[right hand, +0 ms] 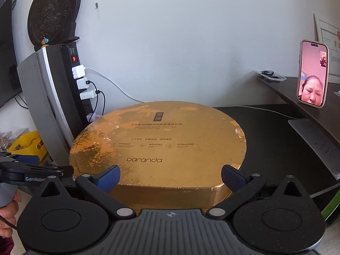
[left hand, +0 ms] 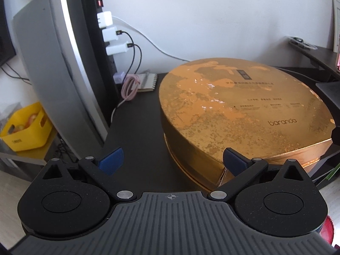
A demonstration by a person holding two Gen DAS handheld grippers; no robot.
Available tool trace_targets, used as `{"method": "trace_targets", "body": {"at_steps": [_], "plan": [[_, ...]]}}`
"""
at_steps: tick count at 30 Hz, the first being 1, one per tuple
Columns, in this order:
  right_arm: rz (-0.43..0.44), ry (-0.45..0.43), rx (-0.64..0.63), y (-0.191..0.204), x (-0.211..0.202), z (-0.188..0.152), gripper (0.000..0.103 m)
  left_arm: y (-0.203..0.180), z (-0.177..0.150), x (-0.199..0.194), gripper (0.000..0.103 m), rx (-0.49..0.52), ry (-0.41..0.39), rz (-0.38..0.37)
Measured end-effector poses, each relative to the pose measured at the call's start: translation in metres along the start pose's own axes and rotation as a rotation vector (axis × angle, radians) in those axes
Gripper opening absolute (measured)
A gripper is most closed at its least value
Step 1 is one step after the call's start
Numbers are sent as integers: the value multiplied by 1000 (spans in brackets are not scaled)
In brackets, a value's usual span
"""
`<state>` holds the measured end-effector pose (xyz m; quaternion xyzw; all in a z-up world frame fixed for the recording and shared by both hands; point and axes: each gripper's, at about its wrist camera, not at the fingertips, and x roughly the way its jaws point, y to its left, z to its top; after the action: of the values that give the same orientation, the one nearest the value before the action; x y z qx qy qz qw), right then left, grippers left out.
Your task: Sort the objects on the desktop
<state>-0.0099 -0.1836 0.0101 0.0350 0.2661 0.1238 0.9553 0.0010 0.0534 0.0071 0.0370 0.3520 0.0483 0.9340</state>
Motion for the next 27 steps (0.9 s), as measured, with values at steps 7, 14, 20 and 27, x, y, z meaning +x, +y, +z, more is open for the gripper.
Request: {"method": "trace_targets", "body": {"at_steps": [7, 14, 20, 27], "plan": [[-15, -36, -14, 3, -1, -2, 96, -1, 7, 13, 102, -7, 11, -7], [3, -23, -43, 7, 8, -5, 89, -3, 5, 18, 103, 10, 23, 24], [32, -13, -93, 15, 14, -7, 89, -1, 2, 31, 103, -19, 83, 31], [53, 0, -146, 22, 19, -10, 78, -4, -1, 33, 103, -26, 88, 48]]}}
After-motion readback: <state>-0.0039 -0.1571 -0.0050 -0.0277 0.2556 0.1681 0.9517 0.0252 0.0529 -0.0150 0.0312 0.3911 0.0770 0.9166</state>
